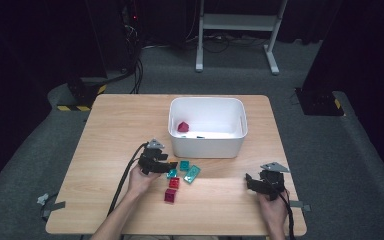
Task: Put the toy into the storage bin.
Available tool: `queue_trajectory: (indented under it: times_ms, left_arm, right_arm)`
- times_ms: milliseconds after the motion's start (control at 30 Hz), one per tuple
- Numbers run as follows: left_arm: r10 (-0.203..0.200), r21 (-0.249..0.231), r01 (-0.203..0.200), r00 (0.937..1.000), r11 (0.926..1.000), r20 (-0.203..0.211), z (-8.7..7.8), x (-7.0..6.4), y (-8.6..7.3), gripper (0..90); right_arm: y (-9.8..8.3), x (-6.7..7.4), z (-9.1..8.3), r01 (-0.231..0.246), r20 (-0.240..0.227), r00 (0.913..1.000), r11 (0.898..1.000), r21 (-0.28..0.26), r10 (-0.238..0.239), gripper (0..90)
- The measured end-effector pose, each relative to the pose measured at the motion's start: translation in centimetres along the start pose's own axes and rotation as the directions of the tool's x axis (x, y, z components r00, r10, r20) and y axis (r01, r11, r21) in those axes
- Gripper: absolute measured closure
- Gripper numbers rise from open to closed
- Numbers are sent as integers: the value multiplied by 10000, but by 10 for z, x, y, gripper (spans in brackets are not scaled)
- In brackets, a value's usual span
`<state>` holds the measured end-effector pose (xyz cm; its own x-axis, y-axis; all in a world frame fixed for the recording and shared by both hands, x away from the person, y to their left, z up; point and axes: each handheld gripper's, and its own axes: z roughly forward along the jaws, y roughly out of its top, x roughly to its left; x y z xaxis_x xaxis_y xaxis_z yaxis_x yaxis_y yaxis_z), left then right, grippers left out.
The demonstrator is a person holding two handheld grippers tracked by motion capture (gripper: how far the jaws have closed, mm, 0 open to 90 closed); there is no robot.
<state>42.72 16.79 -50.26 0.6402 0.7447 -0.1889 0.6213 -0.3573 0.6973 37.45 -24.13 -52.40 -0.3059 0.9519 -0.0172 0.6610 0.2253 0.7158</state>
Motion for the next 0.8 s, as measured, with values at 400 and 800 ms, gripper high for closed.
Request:
queue_trajectory:
  times_ms: [400,800]
  left_arm:
    - [-20,-93,17,9995,10000,-319,3,3,-1,531]
    - [-103,-198,96,9992,9998,-376,1,7,-1,568]
  right_arm:
    - [0,0,0,5,-1,10000,10000,0,-5,196]
    - [0,0,0,2,-3,10000,10000,2,-2,196]
